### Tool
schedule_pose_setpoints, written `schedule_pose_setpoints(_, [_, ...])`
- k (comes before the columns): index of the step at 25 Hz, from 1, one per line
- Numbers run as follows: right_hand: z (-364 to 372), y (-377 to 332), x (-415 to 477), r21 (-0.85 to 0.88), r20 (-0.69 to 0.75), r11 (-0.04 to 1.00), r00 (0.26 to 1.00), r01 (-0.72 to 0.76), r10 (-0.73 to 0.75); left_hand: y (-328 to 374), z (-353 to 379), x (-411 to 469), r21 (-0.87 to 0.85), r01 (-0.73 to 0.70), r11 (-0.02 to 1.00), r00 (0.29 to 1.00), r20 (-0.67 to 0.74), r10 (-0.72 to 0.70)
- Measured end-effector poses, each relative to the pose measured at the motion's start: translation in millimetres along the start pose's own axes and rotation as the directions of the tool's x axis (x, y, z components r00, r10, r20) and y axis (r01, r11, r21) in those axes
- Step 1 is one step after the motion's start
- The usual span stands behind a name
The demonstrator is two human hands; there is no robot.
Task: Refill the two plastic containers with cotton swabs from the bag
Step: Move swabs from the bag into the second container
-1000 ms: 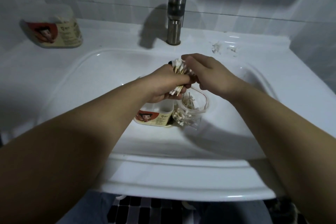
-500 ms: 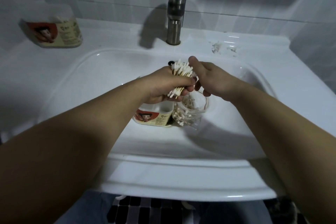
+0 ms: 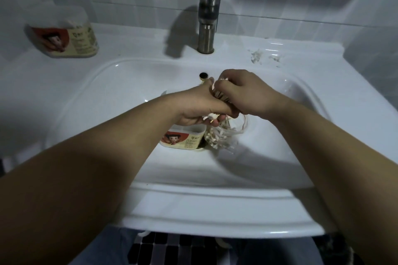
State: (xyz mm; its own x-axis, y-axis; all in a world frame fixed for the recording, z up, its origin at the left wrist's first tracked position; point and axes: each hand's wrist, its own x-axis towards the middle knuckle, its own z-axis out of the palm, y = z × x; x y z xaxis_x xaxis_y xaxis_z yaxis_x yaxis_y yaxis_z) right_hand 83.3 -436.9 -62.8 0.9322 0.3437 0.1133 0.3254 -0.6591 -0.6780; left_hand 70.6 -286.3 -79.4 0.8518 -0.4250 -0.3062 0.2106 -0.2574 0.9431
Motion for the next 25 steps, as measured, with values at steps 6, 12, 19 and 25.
schedule_pose_setpoints(6, [8,-4,-2,0.079,-0.006,0.996,0.999,0.035,-0.034,2,-2,-6,0.032,0.039,0.999,0.999,-0.012,-0.038])
schedule_pose_setpoints(12, [1,-2,5,0.345,-0.177,0.938,0.980,-0.029,0.095,10,-9,-10,-0.396,-0.016,0.918,1.000,-0.027,0.006])
schedule_pose_setpoints(19, [11,-9,7,0.183,-0.385,0.980,0.911,-0.082,0.148,12,0,-2,-0.670,-0.095,0.736,0.952,-0.277,-0.130])
schedule_pose_setpoints(25, [32,-18,4,0.255,-0.319,0.964,0.935,-0.075,0.157,14,8,1,-0.641,-0.252,0.725,0.844,-0.513,-0.159])
